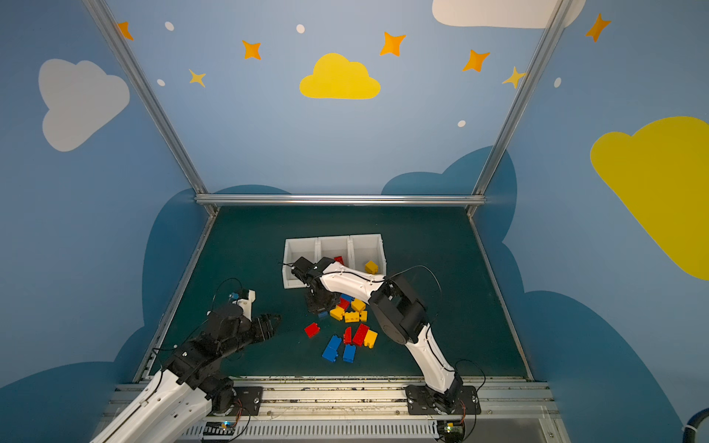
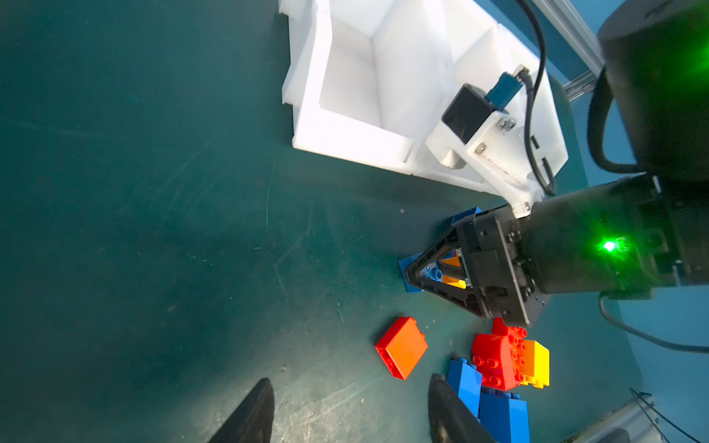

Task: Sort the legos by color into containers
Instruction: 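Grasp the blue 2x2 brick with the right gripper, then carry the blue brick into the compartment nearest the left arm and release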

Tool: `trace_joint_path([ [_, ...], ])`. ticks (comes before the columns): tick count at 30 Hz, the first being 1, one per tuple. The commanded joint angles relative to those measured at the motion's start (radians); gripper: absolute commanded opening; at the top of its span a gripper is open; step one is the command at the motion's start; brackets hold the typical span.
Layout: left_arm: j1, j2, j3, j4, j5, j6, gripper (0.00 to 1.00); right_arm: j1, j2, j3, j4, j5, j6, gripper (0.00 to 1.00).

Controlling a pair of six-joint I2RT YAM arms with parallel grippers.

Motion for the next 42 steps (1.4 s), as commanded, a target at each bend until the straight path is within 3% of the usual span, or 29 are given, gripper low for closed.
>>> trace_joint_path([
  [1,0.005,-0.003,-0.011,0.002,0.021,-0.012,0.64,0.016,-0.004,0.019,-0.015,0.011,0.002,0.29],
  [8,0.005,-0.009,-0.005,0.015,0.033,-0.003,0.64,0.014,-0.036,0.093,-0.033,0.016,-0.051,0.27],
  [18,0.005,-0.023,-0.011,0.007,0.048,-0.021,0.64,-0.065,0.090,0.550,-0.197,0.051,-0.250,0.27],
  [21,0.004,-0.042,-0.017,-0.001,0.048,-0.027,0.64,-0.084,0.137,0.622,-0.185,0.058,-0.319,0.27],
  [33,0.003,-0.069,-0.041,0.008,0.058,-0.040,0.64,-0.096,0.157,0.529,0.053,0.051,-0.338,0.28],
  [42,0.004,-0.071,-0.058,0.019,0.065,-0.044,0.64,-0.098,0.196,0.553,0.050,0.061,-0.334,0.33],
])
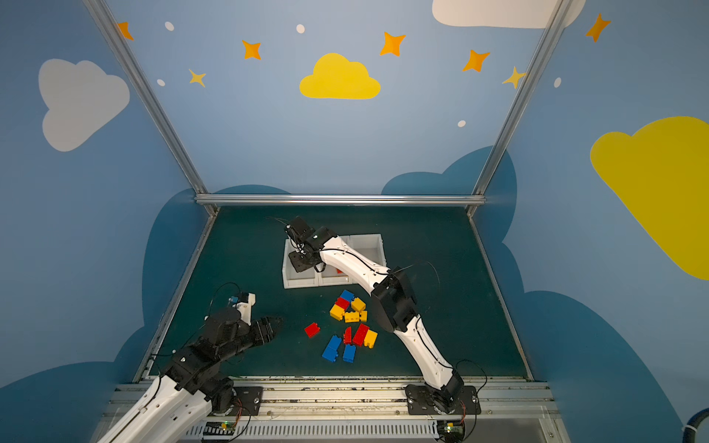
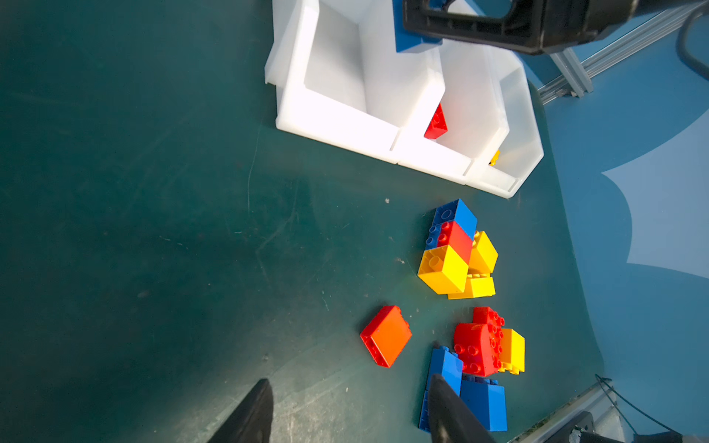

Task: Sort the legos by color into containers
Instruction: 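Carry the blue brick into the compartment nearest the left arm and release, then raise the open right gripper away from the bin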

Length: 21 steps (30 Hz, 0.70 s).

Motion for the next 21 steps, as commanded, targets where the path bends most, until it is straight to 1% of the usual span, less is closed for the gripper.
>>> trace_joint_path([
  [1,0.004,-0.007,-0.014,0.011,0.015,-0.003,0.64,0.000,0.022,0.016,0.005,0.007,-0.008,0.35],
  [2,0.004,-0.006,-0.015,0.010,0.015,-0.003,0.64,-0.001,0.021,0.016,0.005,0.009,-0.007,0.37],
  [4,0.004,-0.006,-0.016,0.009,0.016,-0.003,0.64,-0.001,0.018,0.016,0.005,0.011,-0.006,0.46],
  [7,0.004,-0.008,-0.017,0.009,0.015,-0.004,0.64,-0.002,0.012,0.016,0.006,0.013,-0.001,0.51],
  [14,0.004,-0.007,-0.027,0.012,0.019,-0.009,0.64,-0.001,-0.021,0.015,-0.013,0.002,0.008,0.53],
  [21,0.004,-0.005,-0.034,0.017,0.026,-0.010,0.64,0.000,-0.086,0.011,-0.091,-0.010,0.027,0.53],
])
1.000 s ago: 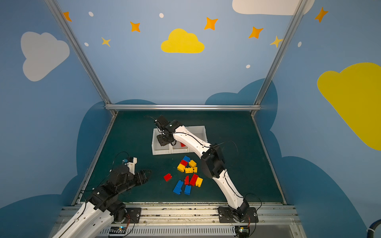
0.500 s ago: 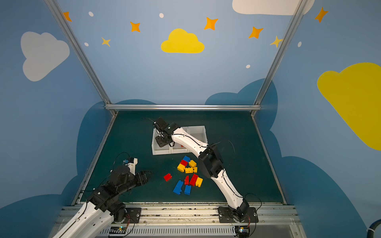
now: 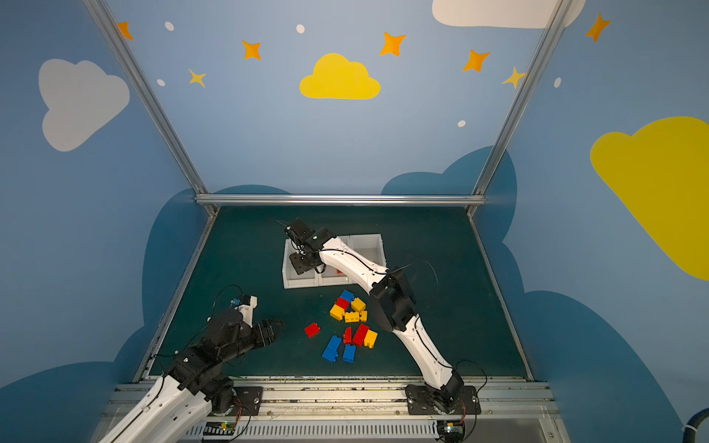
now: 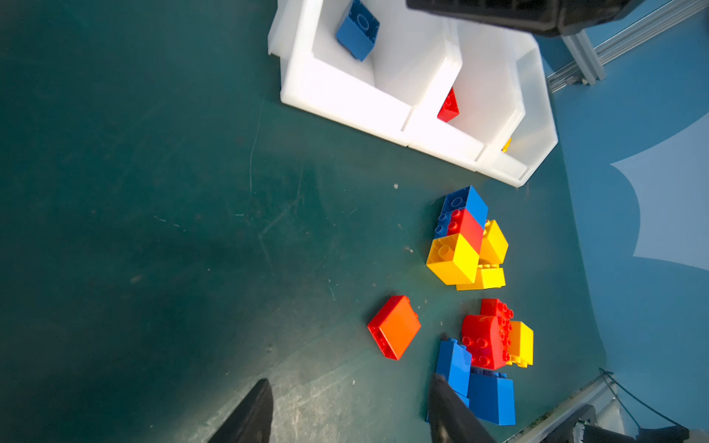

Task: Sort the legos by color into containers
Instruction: 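Raise the open right gripper away from the bin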

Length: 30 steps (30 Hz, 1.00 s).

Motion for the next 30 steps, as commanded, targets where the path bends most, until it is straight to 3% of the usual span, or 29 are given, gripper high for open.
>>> trace_joint_path([
  [1,0.004,-0.004,-0.002,0.009,0.010,-0.001,0.64,-0.001,-0.090,0.012,-0.079,0.005,0.031,0.53],
  [7,0.004,0.011,-0.002,0.025,0.027,0.019,0.64,-0.005,-0.183,-0.052,-0.182,0.061,0.086,0.53],
  [19,-0.010,0.206,0.077,0.088,0.086,0.122,0.64,-0.082,-0.690,-0.791,0.056,0.098,0.361,0.53],
  [30,-0.096,0.438,0.174,0.152,0.097,0.210,0.64,-0.151,-0.912,-1.078,0.101,0.109,0.480,0.53],
])
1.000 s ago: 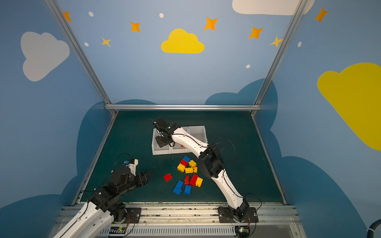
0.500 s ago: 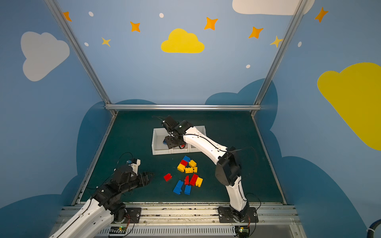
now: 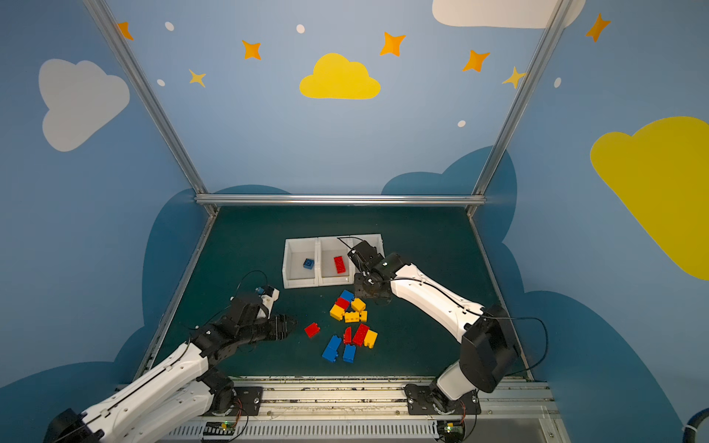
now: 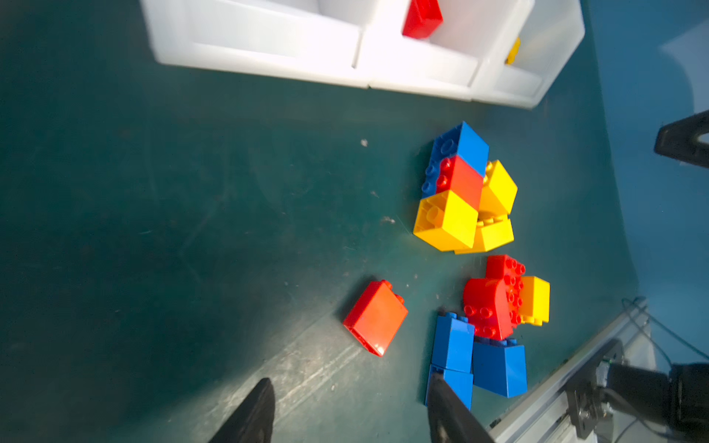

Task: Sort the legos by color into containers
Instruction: 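Raise the open right gripper away from the bin, then move the left gripper over a yellow 2x2 brick while the right gripper draws back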

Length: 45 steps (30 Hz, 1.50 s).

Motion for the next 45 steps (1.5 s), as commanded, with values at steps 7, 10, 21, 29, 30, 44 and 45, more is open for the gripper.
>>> trace_joint_path([
  [7,-0.085,0.153,0.090,0.065,-0.009,0.076,0.64,-0.035,-0.118,-0.091,0.034,0.022,0.079,0.53],
  [10,-0.108,0.213,0.119,0.076,-0.020,0.092,0.64,-0.044,-0.146,-0.117,0.036,0.027,0.088,0.53],
  [21,-0.180,0.521,0.318,0.072,-0.015,0.219,0.63,-0.064,-0.208,-0.179,0.050,0.020,0.105,0.53],
  [29,-0.201,0.752,0.503,-0.013,-0.002,0.329,0.63,-0.071,-0.244,-0.204,0.045,0.022,0.109,0.53],
  [30,-0.203,0.768,0.515,-0.017,-0.001,0.336,0.63,-0.072,-0.248,-0.207,0.045,0.022,0.108,0.53],
  [44,-0.224,0.881,0.579,-0.015,0.000,0.366,0.62,-0.079,-0.273,-0.241,0.055,0.019,0.110,0.53],
  [45,-0.225,0.888,0.583,-0.017,0.001,0.369,0.62,-0.079,-0.274,-0.240,0.055,0.019,0.109,0.53],
])
